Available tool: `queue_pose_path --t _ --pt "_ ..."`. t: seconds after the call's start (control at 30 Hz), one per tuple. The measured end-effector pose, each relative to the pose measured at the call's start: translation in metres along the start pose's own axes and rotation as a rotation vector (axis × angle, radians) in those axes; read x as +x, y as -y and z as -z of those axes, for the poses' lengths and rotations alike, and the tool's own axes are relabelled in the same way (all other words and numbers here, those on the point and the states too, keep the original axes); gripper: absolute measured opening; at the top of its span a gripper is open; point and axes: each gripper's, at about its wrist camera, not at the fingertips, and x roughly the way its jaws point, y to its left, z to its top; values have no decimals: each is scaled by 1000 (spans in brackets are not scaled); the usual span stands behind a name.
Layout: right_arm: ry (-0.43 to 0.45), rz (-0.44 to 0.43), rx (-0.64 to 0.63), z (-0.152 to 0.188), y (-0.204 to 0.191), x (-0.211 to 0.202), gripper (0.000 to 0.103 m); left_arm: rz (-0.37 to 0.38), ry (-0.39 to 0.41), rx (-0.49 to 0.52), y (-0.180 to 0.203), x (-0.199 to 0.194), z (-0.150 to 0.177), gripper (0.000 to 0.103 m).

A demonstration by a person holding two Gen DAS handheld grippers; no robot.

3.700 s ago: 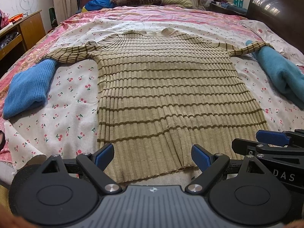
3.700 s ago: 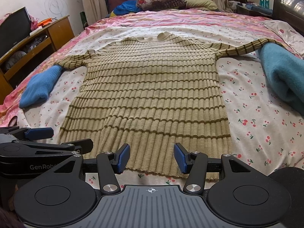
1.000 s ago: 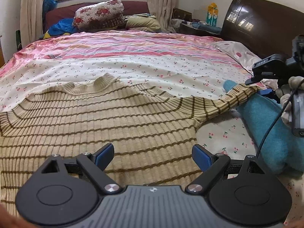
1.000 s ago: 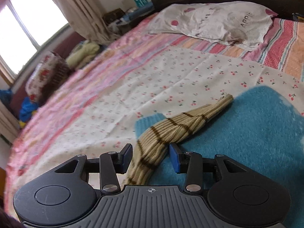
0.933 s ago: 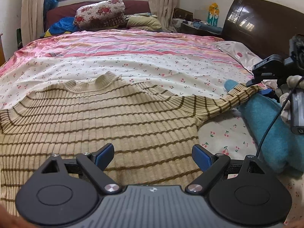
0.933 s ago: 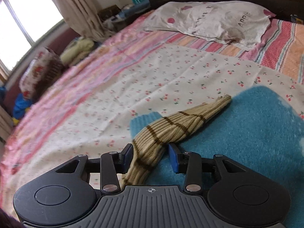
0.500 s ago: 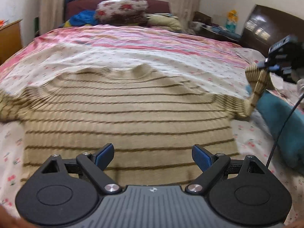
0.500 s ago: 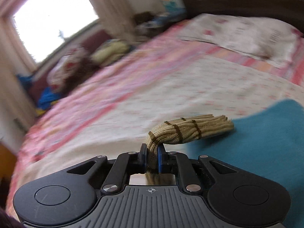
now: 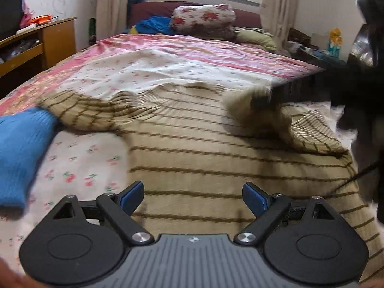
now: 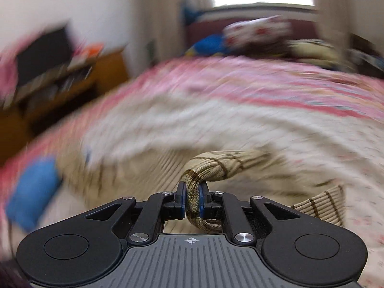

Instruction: Fold small clothes

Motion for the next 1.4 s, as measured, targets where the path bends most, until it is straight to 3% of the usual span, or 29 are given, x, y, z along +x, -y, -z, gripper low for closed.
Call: queue_pose_path --t 0.1,0.2,0.4,0.57,0.97,1.03,1.17,1.4 --pt "-81 0 -96 22 -19 15 16 5 -16 -34 -14 4 3 94" --pt "-96 10 -124 31 -27 14 16 27 -21 -58 -24 7 3 94" --pt "-89 -1 5 20 -13 18 28 20 14 -43 -29 4 3 94" --pt "-74 -20 123 12 -6 27 29 34 16 -61 -36 4 2 94" --pt "-57 9 144 -6 -22 43 31 59 41 -83 -42 -2 0 94" --pt "-43 3 125 -9 -28 43 31 61 47 -88 -43 -4 0 94" --pt "-41 52 -24 -7 -53 47 18 65 51 -99 -46 -4 -1 94" --pt "-53 -9 -149 1 -74 51 22 71 55 -119 -51 -4 -3 94"
